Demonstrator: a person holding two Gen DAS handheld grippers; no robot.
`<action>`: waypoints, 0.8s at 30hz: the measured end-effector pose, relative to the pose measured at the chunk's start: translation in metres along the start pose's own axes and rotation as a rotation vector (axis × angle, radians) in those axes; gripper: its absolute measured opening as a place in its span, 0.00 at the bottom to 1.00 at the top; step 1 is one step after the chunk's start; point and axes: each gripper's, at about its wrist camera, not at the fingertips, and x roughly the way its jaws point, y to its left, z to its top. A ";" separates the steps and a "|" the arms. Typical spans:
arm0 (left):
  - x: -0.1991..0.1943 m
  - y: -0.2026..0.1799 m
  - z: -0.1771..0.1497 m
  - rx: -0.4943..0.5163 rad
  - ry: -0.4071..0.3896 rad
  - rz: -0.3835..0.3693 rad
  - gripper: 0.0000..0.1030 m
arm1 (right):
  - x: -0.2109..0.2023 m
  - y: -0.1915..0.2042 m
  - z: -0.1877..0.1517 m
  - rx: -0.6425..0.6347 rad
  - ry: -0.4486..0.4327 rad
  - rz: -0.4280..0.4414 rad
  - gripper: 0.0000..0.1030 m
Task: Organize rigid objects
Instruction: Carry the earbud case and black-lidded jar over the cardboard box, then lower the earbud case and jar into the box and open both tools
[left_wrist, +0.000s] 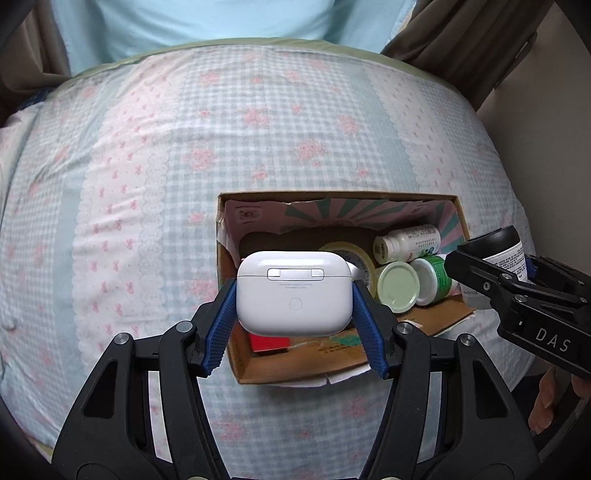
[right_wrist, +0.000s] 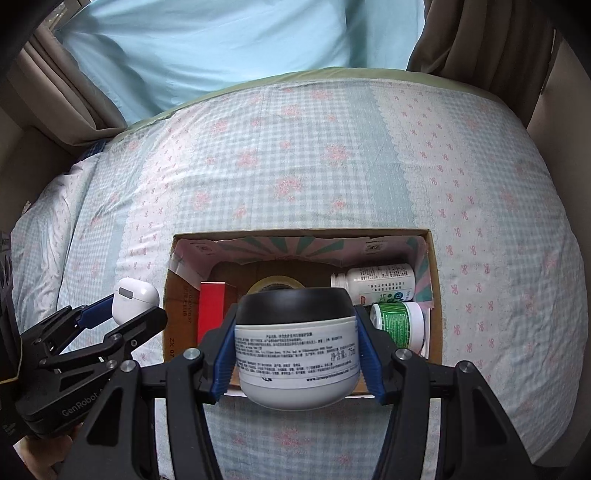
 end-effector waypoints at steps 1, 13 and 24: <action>0.009 0.002 0.002 0.005 0.006 0.000 0.55 | 0.009 0.001 0.000 0.004 0.009 -0.006 0.51; 0.097 -0.002 0.037 0.124 0.065 0.018 0.55 | 0.099 -0.022 0.025 0.143 0.072 0.011 0.51; 0.091 -0.012 0.027 0.221 0.055 0.008 1.00 | 0.122 -0.026 0.043 0.207 0.094 0.040 1.00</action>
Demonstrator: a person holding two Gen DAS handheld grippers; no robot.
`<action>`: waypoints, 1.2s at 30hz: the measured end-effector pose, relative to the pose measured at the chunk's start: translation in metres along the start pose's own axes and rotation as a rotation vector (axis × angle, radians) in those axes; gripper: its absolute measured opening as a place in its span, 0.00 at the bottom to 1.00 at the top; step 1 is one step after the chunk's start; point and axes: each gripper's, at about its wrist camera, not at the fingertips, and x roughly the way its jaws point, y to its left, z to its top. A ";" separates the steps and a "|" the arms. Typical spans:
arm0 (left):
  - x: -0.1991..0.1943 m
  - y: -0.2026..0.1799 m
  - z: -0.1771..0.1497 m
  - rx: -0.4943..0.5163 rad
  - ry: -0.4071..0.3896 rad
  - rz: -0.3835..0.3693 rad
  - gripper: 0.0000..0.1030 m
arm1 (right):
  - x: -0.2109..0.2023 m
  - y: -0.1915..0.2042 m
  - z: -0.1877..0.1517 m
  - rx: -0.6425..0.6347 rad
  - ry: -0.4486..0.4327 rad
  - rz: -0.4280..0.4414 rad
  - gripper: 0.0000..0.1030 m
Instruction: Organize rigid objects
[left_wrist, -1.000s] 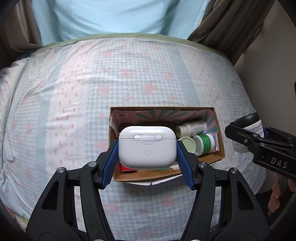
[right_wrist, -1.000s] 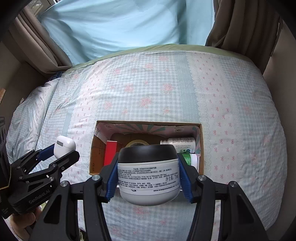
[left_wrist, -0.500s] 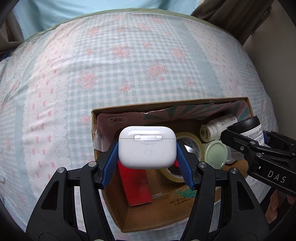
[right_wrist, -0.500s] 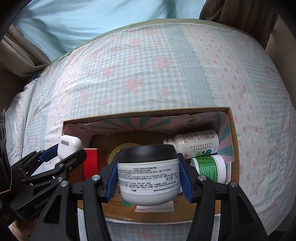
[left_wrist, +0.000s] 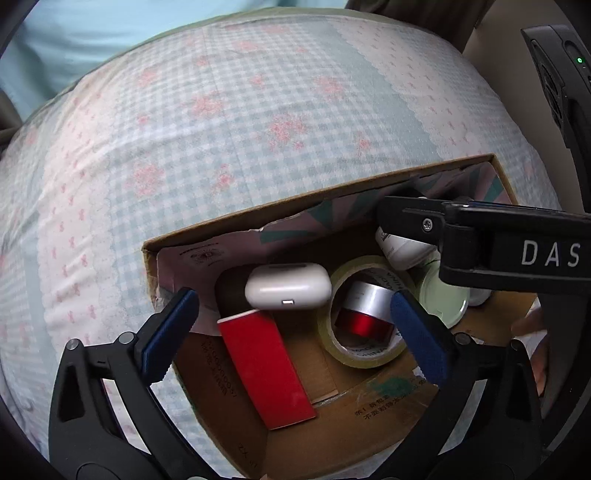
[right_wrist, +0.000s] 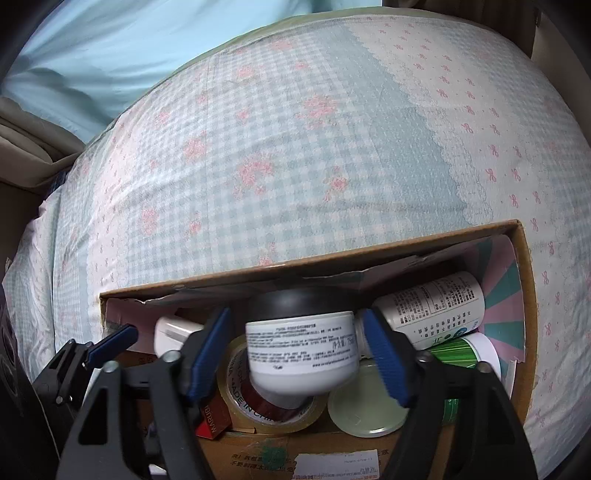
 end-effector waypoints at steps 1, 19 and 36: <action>-0.003 0.001 -0.001 -0.005 -0.001 0.001 1.00 | -0.004 -0.001 0.000 0.004 -0.004 -0.003 1.00; -0.058 0.003 -0.011 -0.053 -0.044 0.054 1.00 | -0.049 -0.017 -0.021 0.013 0.000 -0.035 1.00; -0.324 -0.086 -0.029 -0.160 -0.382 0.127 1.00 | -0.315 -0.014 -0.063 -0.199 -0.292 -0.047 1.00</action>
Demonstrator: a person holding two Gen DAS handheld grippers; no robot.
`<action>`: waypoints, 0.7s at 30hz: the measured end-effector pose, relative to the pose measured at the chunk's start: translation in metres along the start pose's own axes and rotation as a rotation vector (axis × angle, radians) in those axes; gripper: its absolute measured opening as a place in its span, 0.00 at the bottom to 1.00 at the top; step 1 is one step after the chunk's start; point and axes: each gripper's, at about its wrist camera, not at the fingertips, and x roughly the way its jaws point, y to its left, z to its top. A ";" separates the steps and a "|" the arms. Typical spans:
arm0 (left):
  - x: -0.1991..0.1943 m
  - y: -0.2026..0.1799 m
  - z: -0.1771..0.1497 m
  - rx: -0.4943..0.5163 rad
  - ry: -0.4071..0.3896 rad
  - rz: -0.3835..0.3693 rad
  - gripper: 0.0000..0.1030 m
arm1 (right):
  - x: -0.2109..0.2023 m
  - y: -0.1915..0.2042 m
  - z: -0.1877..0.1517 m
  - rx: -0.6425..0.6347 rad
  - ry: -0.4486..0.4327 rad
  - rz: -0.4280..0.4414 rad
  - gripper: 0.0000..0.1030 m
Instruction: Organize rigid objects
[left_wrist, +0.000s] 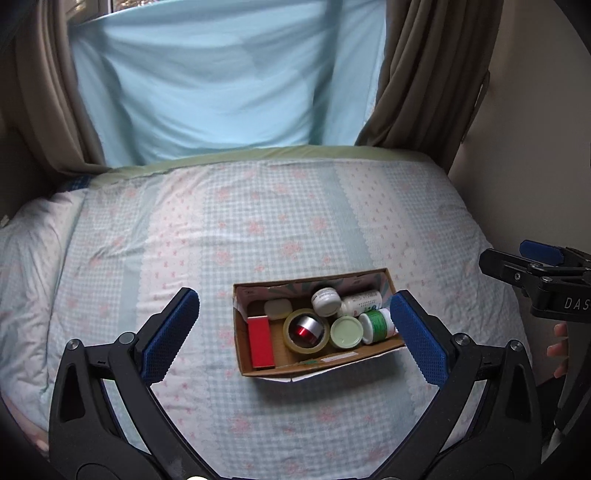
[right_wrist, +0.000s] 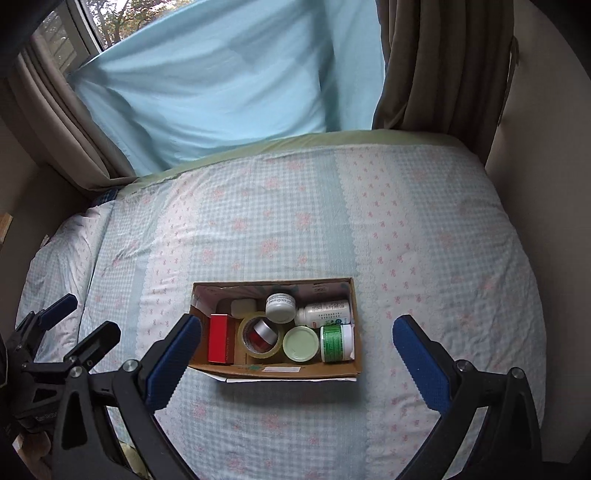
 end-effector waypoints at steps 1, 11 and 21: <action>-0.017 -0.006 0.000 -0.003 -0.033 0.007 1.00 | -0.020 -0.001 0.000 -0.018 -0.034 -0.019 1.00; -0.116 -0.047 -0.022 -0.020 -0.240 0.033 1.00 | -0.141 -0.020 -0.044 -0.055 -0.274 -0.095 1.00; -0.145 -0.071 -0.049 -0.027 -0.307 0.042 1.00 | -0.167 -0.035 -0.071 -0.060 -0.351 -0.111 1.00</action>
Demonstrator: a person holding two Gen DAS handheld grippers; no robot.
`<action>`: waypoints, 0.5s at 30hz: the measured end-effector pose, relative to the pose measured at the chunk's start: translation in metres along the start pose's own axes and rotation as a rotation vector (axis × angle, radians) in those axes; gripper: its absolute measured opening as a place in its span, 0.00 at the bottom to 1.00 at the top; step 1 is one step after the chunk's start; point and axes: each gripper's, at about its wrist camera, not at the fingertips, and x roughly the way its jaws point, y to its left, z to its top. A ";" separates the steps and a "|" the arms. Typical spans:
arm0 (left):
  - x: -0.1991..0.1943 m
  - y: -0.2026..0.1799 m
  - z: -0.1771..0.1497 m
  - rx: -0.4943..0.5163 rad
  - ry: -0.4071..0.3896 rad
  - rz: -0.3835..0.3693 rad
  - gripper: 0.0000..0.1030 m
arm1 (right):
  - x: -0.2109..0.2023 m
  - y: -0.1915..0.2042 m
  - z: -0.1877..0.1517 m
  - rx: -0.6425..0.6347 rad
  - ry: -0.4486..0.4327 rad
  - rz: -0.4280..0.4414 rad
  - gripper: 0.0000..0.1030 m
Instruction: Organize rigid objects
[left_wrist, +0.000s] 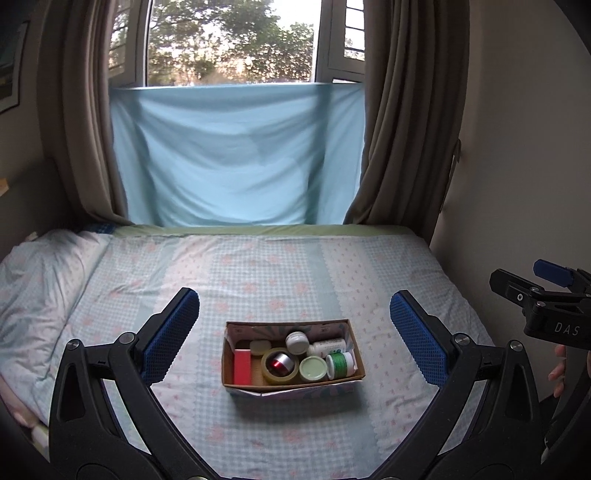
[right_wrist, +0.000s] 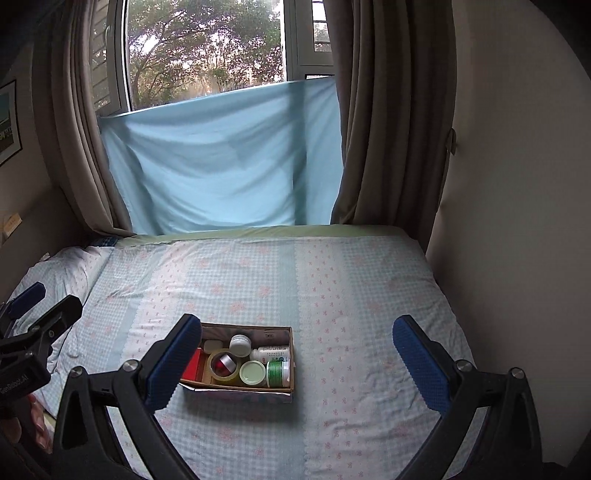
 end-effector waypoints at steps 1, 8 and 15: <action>0.001 -0.001 0.000 0.002 -0.001 0.002 1.00 | -0.002 -0.001 0.000 0.001 -0.009 -0.001 1.00; -0.004 -0.004 0.002 0.014 -0.024 0.027 1.00 | -0.009 -0.002 0.001 -0.016 -0.046 -0.010 1.00; -0.005 -0.005 0.003 0.013 -0.028 0.032 1.00 | -0.009 -0.002 0.002 -0.019 -0.049 -0.002 1.00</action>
